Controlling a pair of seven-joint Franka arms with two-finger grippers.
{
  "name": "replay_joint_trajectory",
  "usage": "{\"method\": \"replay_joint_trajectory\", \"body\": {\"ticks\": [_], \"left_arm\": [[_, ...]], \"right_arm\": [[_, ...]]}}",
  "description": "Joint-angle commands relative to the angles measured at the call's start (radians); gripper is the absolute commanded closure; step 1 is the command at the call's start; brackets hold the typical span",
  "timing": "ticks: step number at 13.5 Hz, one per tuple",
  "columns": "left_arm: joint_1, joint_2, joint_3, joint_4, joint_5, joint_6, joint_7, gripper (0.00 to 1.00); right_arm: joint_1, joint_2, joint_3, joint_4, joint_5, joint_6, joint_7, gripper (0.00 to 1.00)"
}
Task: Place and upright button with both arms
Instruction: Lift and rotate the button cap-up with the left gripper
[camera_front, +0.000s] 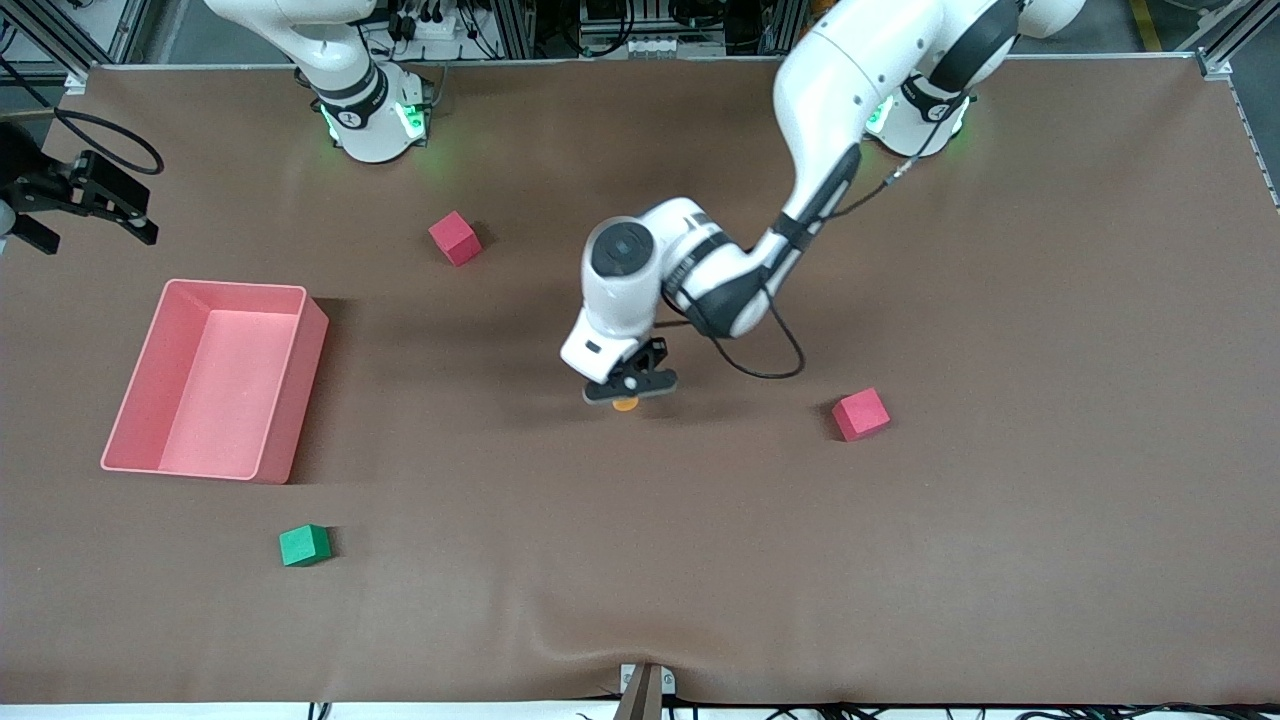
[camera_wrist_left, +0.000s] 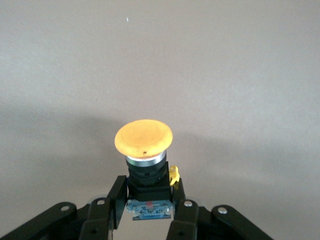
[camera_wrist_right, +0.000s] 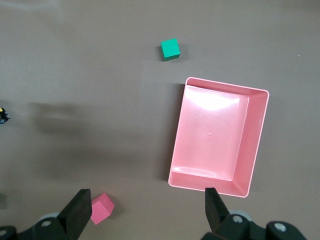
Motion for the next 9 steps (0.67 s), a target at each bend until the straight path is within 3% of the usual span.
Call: {"method": "replay_joint_trajectory", "body": {"ticks": [1,3,9], "left_arm": [[-0.061,0.006,0.023,-0.008,0.147,0.022,-0.174,1.0],[-0.119,0.012,0.055,-0.015,0.266,0.027,-0.276,1.0],[-0.197,0.084,0.057,-0.028,0.714,0.027,-0.561,1.0]], "right_arm": [[-0.012,0.016,0.011,0.03,-0.015,-0.016,-0.015,0.0],[-0.01,0.04,0.011,0.065,-0.015,-0.036,-0.015,0.0],[-0.013,0.056,0.011,0.088,-0.012,-0.051,-0.015,0.0]]}}
